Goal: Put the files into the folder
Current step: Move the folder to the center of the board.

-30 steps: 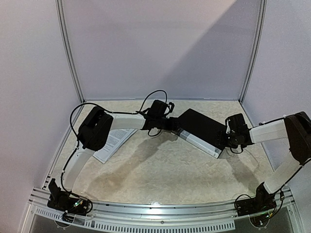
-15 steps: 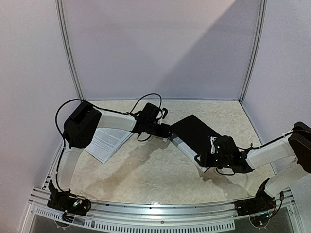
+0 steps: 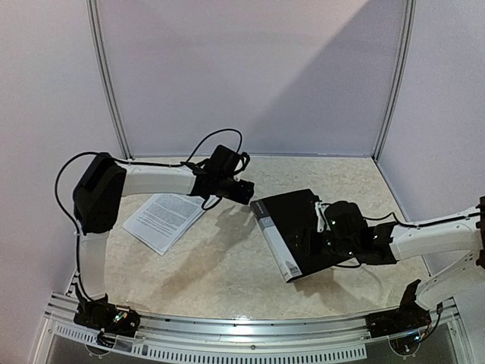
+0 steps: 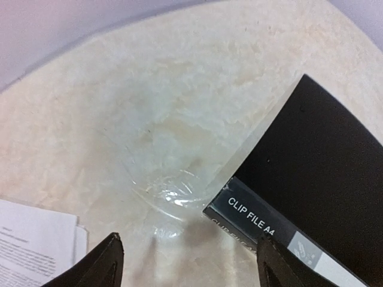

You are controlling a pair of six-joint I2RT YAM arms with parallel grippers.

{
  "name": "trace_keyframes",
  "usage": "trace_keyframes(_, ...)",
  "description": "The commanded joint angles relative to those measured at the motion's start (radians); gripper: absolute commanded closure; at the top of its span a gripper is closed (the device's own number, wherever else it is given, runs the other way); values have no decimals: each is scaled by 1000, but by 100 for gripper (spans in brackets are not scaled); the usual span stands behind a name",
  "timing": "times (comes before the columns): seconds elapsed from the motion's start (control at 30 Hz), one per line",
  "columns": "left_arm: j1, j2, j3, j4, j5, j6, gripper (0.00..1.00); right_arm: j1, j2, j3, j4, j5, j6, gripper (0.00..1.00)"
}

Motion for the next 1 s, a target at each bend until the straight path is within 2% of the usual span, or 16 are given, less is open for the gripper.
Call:
trace_keyframes(0.0, -119, -137, -64, -11, -106, 122, 23, -126, -77, 11, -184, 134, -93, 28)
trace_keyframes(0.2, -333, -225, -189, 27, -245, 268, 23, -383, -150, -37, -216, 66, -119, 26)
trace_keyframes(0.3, -382, -217, -182, -22, -284, 252, 23, -445, -158, -49, -221, 22, -125, 26)
trace_keyframes(0.33, -382, -212, -172, -43, -275, 206, 22, -451, -156, -52, -228, 1, -122, 26)
trace_keyframes(0.43, -341, -191, -135, -73, -233, 134, 18, -455, -157, -91, -212, -76, -77, 26)
trace_keyframes(0.57, -249, -121, -14, -97, -187, 99, 11, -454, -202, -181, -186, -92, -6, 26)
trace_keyframes(0.67, -158, -17, 152, -185, -124, 37, 11, -455, -243, -202, -219, -84, 6, 25)
trace_keyframes(0.77, -79, 51, 238, -208, -56, 0, 14, -462, -288, -205, -286, -50, -11, 24)
trace_keyframes(0.87, -1, 76, 240, -202, -11, -88, 15, -515, -321, -213, -332, -70, -22, 23)
trace_keyframes(0.97, 63, 57, 143, -109, 121, -182, 16, -574, -336, -230, -354, -135, -18, 22)
